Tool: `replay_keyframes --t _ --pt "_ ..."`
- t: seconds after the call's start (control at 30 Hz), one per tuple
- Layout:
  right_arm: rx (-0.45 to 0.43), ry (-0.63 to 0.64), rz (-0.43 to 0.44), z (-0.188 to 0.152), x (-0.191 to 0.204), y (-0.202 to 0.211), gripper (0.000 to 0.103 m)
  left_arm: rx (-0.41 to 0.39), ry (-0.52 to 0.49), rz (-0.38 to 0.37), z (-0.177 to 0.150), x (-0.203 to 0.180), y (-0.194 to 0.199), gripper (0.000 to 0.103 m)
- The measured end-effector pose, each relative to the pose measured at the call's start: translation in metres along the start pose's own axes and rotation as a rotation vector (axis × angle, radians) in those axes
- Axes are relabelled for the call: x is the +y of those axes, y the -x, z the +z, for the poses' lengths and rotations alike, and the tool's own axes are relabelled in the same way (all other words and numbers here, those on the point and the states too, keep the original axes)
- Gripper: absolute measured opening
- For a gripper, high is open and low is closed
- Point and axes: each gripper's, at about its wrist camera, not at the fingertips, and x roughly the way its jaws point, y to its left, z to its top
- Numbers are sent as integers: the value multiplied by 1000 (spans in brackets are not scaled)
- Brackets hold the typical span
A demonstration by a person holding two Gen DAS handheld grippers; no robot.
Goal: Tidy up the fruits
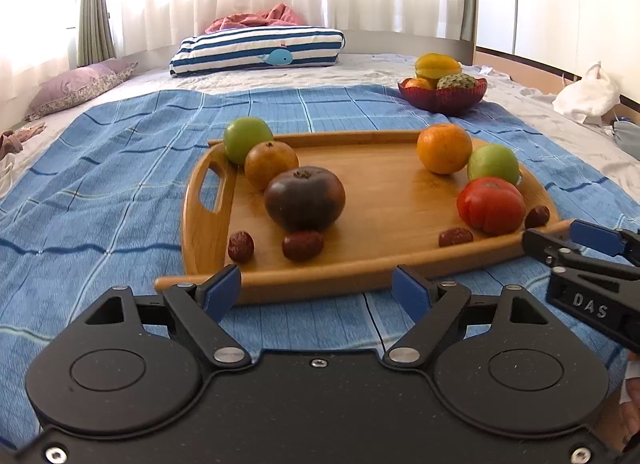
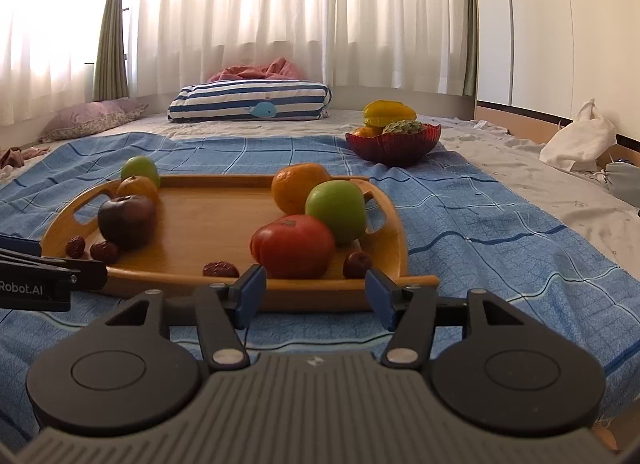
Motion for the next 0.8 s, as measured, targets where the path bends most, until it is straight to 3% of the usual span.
replay_keyframes --t 0.8 --pt "94 44 33 -21 20 5 74 77 43 28 -28 -1 -2 85"
